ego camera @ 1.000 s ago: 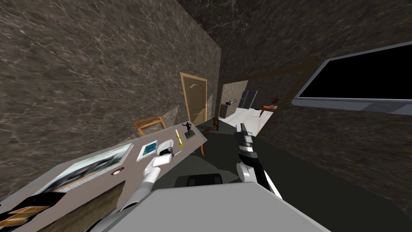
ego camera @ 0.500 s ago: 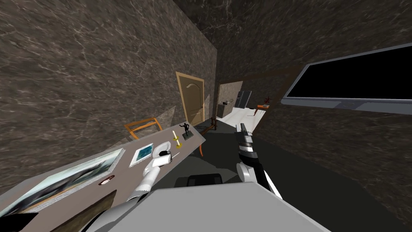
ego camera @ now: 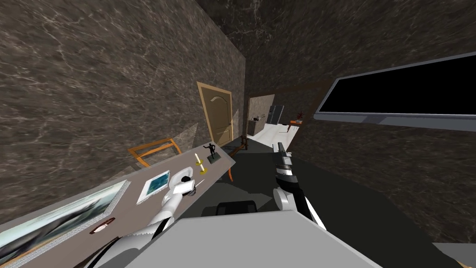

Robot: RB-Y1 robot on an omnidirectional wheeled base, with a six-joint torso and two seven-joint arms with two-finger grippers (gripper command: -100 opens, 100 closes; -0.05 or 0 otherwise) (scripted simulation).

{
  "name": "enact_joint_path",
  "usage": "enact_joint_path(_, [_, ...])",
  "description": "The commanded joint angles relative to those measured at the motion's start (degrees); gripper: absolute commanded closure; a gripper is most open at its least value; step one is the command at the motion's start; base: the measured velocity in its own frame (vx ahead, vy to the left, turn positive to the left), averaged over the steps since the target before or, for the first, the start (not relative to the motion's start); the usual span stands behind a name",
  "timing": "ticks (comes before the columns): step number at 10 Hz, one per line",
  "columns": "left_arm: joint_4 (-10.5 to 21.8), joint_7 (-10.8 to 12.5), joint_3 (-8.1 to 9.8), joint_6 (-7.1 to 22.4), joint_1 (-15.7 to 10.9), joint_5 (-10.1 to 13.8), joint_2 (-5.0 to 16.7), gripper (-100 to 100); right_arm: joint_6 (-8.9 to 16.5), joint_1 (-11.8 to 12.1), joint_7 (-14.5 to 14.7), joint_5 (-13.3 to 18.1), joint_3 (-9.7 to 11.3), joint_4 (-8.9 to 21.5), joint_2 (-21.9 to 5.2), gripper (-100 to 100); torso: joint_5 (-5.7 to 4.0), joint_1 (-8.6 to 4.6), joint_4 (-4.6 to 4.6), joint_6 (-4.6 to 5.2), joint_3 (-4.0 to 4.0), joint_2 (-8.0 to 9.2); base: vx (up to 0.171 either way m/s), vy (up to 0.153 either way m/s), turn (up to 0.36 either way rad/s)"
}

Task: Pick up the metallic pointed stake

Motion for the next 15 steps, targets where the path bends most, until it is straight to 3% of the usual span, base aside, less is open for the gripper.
enact_joint_path(1, [1.69,0.33,0.7,2.03,-0.04,0.58,0.6,-100,0.0,0.0,0.0,0.0,0.0,0.0,0.0,0,0.0,0.0,0.0,0.0,0.0,0.0,0.027,0.018,-0.088])
enact_joint_path(5, [7.66,0.99,2.19,4.83,-1.34,1.87,2.26,-100,0.0,0.0,0.0,0.0,0.0,0.0,0.0,0,0.0,-0.02,0.0,0.03,-0.03,-0.05,0.039,0.024,-0.116])
enact_joint_path(6, [7.66,0.99,2.19,4.83,-1.34,1.87,2.26,-100,0.0,0.0,0.0,0.0,0.0,0.0,0.0,0,0.0,0.0,-0.01,0.03,-0.04,-0.08,0.039,0.029,-0.036])
enact_joint_path(10, [12.87,1.5,3.56,7.12,-2.24,3.2,3.86,-100,0.0,0.0,0.0,0.0,0.0,0.0,0.0,0,0.02,0.09,-0.02,0.01,-0.07,-0.12,0.063,0.047,-0.077])
enact_joint_path(13, [12.33,1.67,3.57,7.64,-2.02,3.16,3.79,-100,0.0,0.01,0.0,0.0,-0.01,0.0,0.0,0,0.04,0.14,-0.04,0.0,-0.11,-0.19,0.061,0.057,-0.012])
enact_joint_path(14, [12.46,1.64,3.59,7.55,-2.06,3.18,3.82,0,0.0,0.0,0.0,0.0,0.0,0.0,0.0,0,0.01,0.01,-0.01,0.01,-0.03,-0.05,0.005,0.005,-0.001])
enact_joint_path(15, [9.57,0.48,3.46,7.9,-0.3,2.24,2.14,-100,0.0,0.0,0.0,0.0,0.0,0.0,0.0,0,-0.01,-0.07,0.01,0.01,0.01,0.03,0.062,0.029,0.267])
